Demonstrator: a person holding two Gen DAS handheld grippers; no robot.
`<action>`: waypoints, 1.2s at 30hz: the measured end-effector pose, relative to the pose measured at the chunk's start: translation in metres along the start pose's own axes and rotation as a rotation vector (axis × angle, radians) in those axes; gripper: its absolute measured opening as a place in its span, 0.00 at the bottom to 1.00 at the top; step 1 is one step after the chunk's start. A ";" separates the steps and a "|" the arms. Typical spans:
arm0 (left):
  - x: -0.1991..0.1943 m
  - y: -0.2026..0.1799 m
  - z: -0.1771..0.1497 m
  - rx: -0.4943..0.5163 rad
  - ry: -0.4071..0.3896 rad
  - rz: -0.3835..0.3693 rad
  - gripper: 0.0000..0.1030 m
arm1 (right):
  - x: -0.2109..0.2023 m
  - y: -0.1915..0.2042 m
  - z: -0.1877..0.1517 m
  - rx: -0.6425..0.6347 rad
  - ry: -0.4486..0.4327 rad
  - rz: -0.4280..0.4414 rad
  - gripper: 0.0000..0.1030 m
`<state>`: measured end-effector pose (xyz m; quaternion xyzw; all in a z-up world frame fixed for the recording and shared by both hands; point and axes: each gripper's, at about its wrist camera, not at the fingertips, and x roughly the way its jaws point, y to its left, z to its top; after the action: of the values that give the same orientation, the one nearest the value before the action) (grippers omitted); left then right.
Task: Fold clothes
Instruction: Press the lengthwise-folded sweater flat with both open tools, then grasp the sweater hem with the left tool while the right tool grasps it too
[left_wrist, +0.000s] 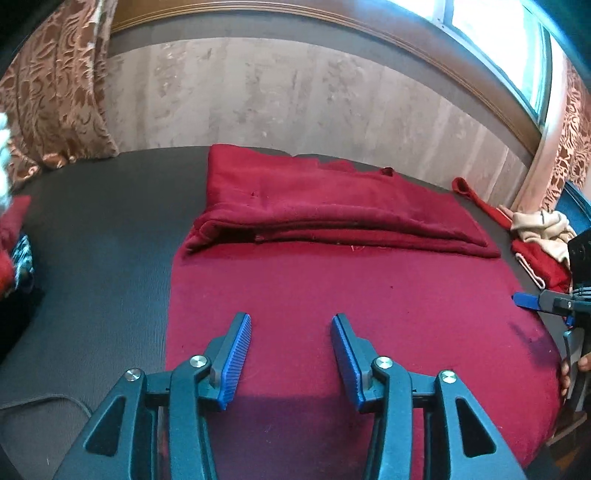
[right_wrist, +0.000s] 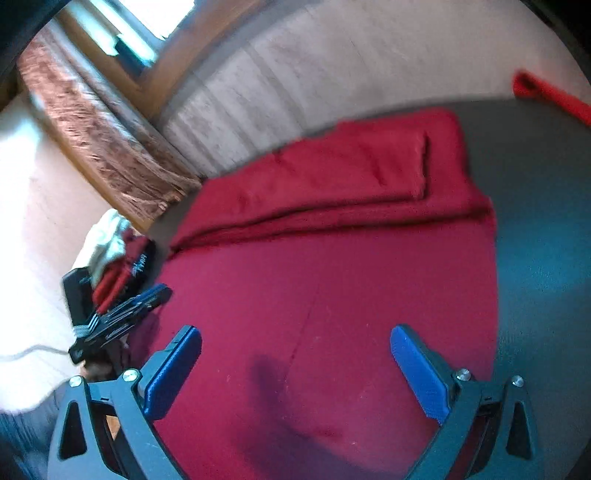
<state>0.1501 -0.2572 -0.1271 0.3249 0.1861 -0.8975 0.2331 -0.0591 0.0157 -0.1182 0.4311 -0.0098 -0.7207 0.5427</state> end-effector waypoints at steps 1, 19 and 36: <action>0.002 0.002 0.001 -0.006 0.005 -0.007 0.45 | 0.001 -0.002 -0.005 -0.005 -0.006 -0.009 1.00; -0.057 0.049 -0.041 -0.150 0.022 -0.074 0.45 | 0.022 -0.010 0.021 -0.024 0.029 -0.006 1.00; -0.115 0.086 -0.101 -0.235 0.072 -0.183 0.52 | 0.018 -0.015 0.022 -0.024 0.030 -0.001 1.00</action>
<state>0.3250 -0.2447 -0.1389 0.3090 0.3270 -0.8748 0.1798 -0.0854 -0.0029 -0.1226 0.4351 0.0072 -0.7146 0.5476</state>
